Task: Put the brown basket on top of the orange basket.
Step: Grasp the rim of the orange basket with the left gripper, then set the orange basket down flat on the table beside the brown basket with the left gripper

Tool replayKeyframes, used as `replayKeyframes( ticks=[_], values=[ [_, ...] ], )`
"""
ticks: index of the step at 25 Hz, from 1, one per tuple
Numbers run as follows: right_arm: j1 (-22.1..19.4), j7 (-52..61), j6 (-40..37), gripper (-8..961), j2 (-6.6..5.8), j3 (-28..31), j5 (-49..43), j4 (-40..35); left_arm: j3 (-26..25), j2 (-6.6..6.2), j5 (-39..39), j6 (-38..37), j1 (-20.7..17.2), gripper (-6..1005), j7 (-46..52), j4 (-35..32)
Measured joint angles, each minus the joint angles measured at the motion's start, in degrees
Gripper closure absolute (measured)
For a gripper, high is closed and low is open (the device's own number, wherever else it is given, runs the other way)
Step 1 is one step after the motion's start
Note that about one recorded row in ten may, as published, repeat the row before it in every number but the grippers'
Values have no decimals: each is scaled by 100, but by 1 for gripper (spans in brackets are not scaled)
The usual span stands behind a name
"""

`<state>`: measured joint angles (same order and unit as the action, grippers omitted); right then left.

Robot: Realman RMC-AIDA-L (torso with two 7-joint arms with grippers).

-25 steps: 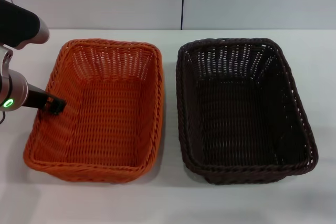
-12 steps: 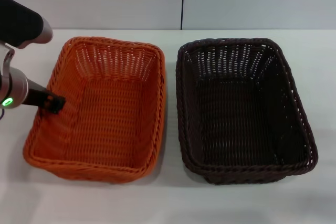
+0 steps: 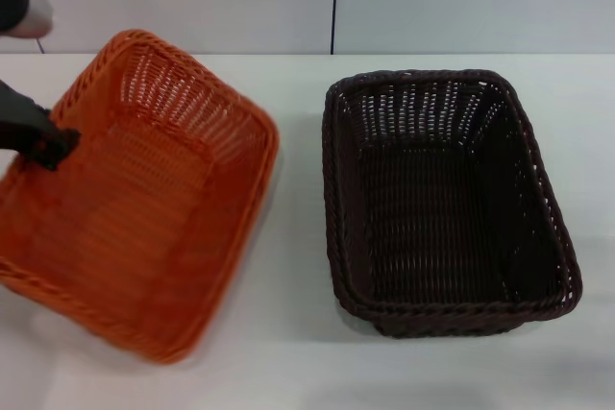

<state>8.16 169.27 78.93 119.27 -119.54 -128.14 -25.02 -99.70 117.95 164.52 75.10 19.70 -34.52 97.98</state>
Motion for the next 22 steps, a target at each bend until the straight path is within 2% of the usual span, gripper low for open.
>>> replayKeyframes(
  ticks=[1,3,5,9,11,12,14,16,18,22],
  values=[
    [-8,0,19,274,1,-2,0,-5,0,0,0,0,0,723,0,0],
    [-36,0,74,274,9,-5,0,-17,-302,0,-176,387,2,737,-534,546],
    [-52,0,134,274,13,-9,0,-27,-302,0,-176,387,2,751,-534,546],
    [-75,0,253,273,22,-21,0,-70,-332,-1,-158,726,-30,776,-1007,1157],
    [-81,0,275,273,24,-29,0,-92,-332,-1,-158,726,-30,788,-1007,1157],
    [-84,0,277,273,24,-36,0,-106,-360,-8,-166,915,-6,794,-1415,1451],
    [-91,0,281,273,25,-61,0,-136,-408,-8,-201,1082,46,806,-1704,1608],
    [-100,0,286,273,26,-88,0,-155,-408,-8,-201,1082,46,818,-1704,1608],
    [-109,0,295,273,26,-105,0,-183,-592,-9,-378,1633,324,825,-2522,1688],
    [-128,0,306,273,32,-107,0,-205,-655,-9,-590,1924,447,828,-3121,1674]
  ],
)
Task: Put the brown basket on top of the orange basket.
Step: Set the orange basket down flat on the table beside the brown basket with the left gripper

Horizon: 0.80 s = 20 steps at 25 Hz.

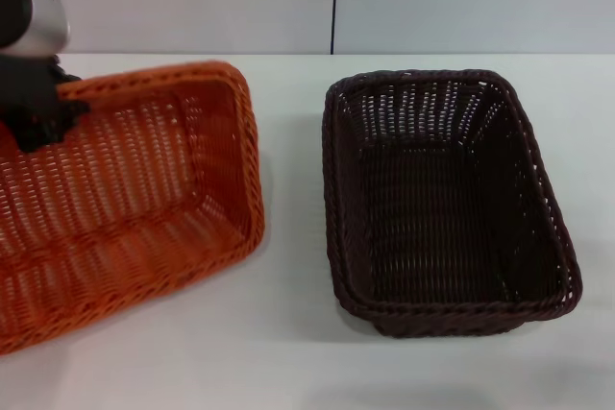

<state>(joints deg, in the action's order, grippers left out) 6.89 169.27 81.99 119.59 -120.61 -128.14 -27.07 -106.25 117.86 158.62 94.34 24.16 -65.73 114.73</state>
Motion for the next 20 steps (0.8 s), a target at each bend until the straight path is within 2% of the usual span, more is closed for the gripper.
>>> replayKeyframes(
  ticks=[9,14,16,19,20],
  values=[
    [27,0,-11,274,3,3,0,-5,33,1,-400,202,234,816,-1040,-148],
    [59,0,-58,273,-3,-2,0,-9,33,3,-664,203,373,809,-1214,-369],
    [60,0,-68,273,-4,-4,0,-8,75,11,-817,50,615,805,-1366,-1006],
    [60,0,-75,274,-11,-5,0,2,75,11,-817,50,615,801,-1366,-1006],
    [59,0,-75,274,-12,-6,0,7,84,15,-823,-125,783,799,-1404,-1441]
  ],
)
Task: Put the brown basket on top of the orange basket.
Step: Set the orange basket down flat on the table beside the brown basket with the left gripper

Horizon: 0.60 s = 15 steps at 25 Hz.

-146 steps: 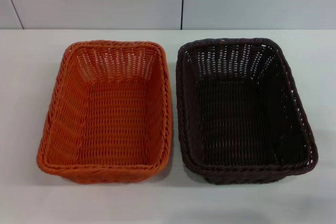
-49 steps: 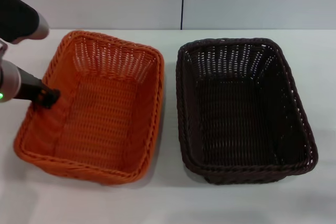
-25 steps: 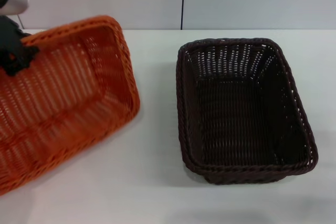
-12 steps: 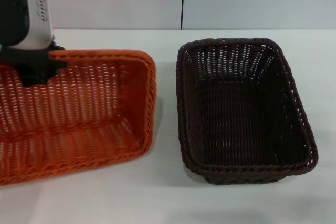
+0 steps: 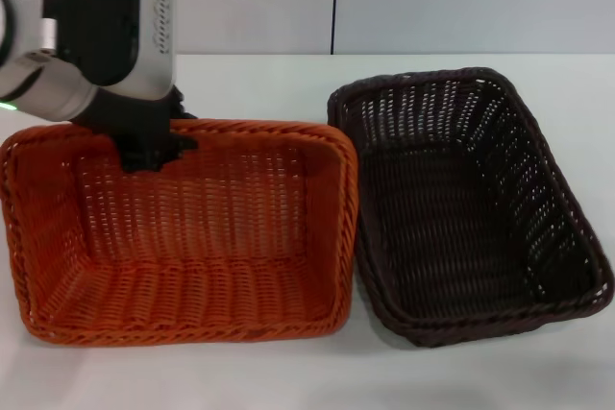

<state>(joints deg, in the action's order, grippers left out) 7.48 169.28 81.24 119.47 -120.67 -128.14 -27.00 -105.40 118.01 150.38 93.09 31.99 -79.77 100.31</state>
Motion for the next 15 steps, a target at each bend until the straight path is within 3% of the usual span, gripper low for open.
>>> replayKeyframes(
  ticks=[1,4,7,10,12,15],
  values=[
    [-1,0,-1,274,-1,0,0,8,0,2,-7,-333,190,798,-153,-612],
    [-1,0,-8,274,-2,-1,0,19,-2,3,9,-489,267,793,-176,-845],
    [0,0,-12,274,-9,4,0,23,-126,-7,135,-983,677,788,44,-1747],
    [16,0,-12,274,-11,14,0,29,-160,-9,154,-1115,730,784,50,-1895],
    [24,0,-14,273,-15,20,0,30,-147,11,165,-1709,721,780,86,-2093],
    [32,0,-20,273,-18,24,0,29,-147,11,165,-1709,721,776,86,-2093]
  ],
)
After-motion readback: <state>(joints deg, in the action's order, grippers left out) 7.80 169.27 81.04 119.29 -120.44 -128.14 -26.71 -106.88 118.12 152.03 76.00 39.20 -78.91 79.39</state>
